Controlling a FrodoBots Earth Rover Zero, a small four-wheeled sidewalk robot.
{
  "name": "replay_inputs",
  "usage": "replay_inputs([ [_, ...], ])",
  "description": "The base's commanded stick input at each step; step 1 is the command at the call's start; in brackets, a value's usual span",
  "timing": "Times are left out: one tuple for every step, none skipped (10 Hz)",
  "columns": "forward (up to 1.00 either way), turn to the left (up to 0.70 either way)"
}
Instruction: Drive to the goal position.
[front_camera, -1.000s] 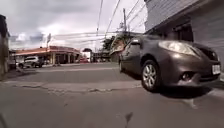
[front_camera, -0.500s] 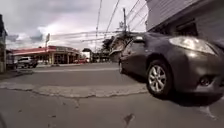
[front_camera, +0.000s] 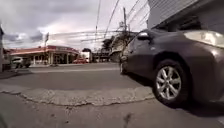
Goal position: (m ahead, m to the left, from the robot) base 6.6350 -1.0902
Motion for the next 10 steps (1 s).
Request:
replay_inputs([
  [0.70,0.00],
  [0.70,0.00],
  [0.70,0.00],
  [0.70,0.00],
  [0.70,0.00],
  [0.70,0.00],
  [0.70,0.00],
  [0.70,0.00],
  [0.70,0.00],
  [0.70,0.00],
])
